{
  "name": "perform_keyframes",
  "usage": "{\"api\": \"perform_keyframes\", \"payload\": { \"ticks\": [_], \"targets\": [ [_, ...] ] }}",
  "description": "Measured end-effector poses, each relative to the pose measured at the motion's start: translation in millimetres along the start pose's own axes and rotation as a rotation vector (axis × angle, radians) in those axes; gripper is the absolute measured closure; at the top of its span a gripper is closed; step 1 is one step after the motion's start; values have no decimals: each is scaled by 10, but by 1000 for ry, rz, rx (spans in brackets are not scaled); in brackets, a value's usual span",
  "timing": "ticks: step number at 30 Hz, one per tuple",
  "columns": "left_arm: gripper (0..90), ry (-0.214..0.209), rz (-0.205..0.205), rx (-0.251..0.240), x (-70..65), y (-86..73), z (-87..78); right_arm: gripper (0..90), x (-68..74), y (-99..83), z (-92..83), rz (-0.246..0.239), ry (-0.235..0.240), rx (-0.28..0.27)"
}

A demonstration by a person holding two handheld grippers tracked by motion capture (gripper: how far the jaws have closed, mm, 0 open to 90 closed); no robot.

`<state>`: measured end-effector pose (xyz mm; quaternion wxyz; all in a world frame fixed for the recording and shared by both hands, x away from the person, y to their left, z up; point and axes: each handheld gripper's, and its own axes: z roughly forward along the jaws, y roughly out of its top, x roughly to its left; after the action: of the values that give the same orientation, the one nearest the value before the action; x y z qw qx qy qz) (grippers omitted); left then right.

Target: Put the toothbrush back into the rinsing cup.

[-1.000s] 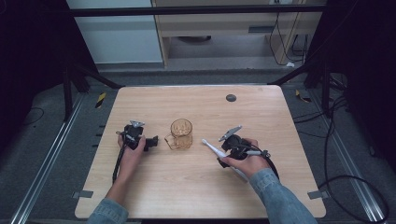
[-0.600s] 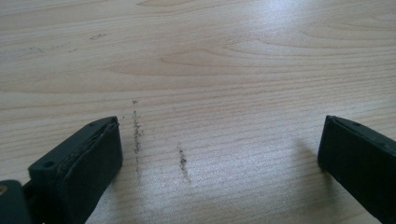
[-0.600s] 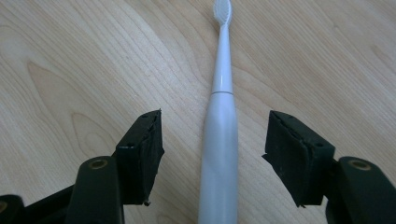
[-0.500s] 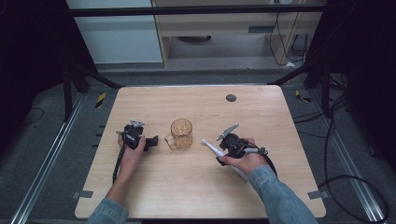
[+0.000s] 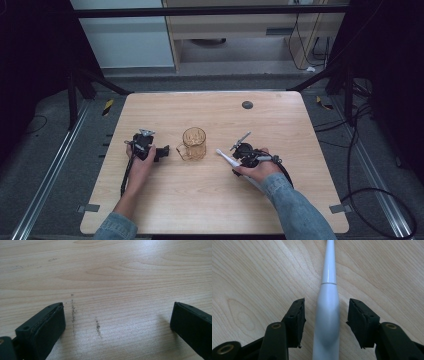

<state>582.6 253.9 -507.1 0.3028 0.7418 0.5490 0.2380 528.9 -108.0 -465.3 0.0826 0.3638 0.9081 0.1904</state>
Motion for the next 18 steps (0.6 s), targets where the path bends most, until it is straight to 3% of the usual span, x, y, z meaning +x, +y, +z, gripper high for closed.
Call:
{"api": "perform_keyframes", "payload": {
  "ticks": [18],
  "targets": [
    [0, 0, 0, 0, 0, 0, 0, 596, -24, 9, 66, 9, 22, 39]
  ]
}}
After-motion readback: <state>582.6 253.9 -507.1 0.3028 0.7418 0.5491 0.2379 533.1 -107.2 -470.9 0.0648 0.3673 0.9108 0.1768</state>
